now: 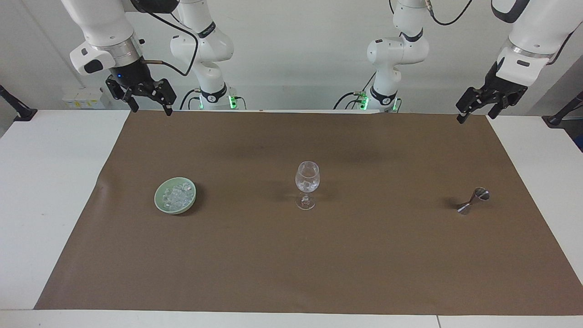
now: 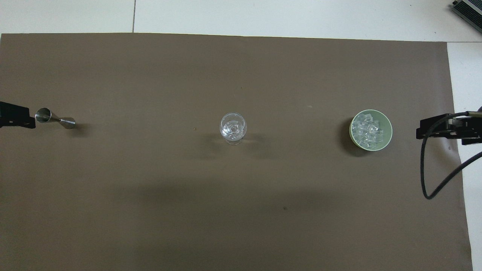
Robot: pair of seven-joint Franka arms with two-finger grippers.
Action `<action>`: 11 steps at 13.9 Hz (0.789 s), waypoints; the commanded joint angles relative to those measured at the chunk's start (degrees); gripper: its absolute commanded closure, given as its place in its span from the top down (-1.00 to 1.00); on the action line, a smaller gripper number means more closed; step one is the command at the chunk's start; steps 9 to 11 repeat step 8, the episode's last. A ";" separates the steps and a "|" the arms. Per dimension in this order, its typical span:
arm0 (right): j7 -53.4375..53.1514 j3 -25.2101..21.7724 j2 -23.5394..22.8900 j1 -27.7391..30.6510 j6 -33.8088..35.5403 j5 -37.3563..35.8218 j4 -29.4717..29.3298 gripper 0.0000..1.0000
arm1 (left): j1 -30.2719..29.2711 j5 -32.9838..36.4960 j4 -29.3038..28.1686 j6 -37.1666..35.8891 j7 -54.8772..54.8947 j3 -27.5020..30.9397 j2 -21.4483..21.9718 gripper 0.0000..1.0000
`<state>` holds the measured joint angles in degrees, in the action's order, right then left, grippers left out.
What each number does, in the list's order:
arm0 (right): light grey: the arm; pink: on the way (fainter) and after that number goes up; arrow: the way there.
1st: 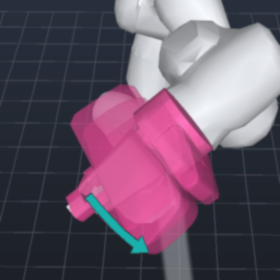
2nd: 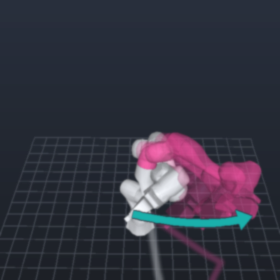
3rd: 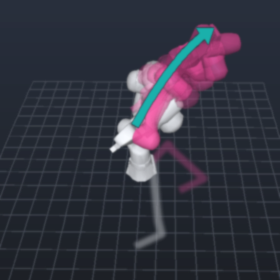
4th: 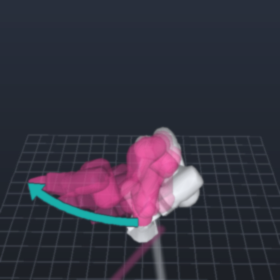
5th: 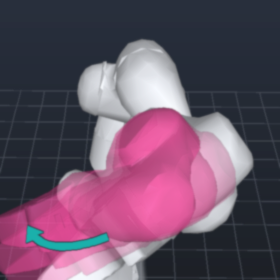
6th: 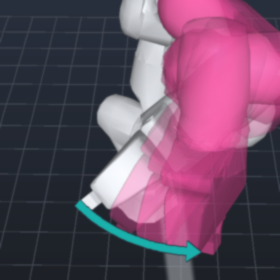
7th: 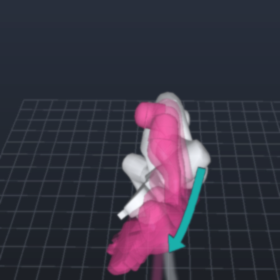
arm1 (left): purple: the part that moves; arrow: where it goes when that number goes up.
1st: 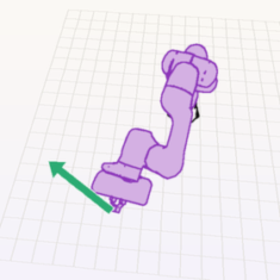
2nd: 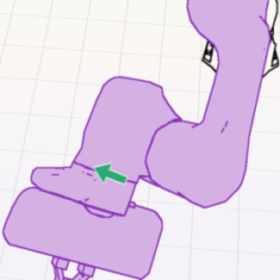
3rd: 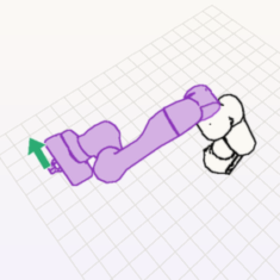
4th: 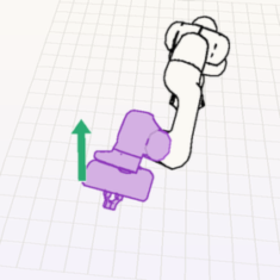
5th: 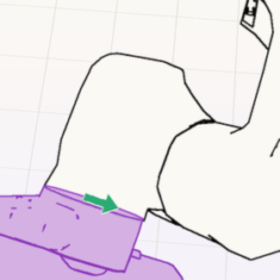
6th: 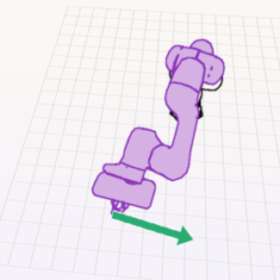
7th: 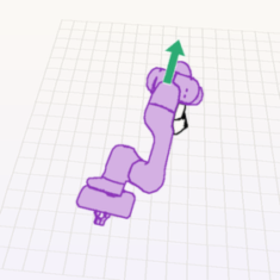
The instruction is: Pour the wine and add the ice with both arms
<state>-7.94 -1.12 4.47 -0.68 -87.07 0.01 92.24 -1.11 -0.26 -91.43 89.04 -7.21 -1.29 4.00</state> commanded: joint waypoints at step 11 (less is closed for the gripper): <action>1.26 0.06 0.98 0.15 0.85 0.87 0.57 1.00 | -0.56 0.88 0.02 -0.27 1.23 -0.30 0.48 1.00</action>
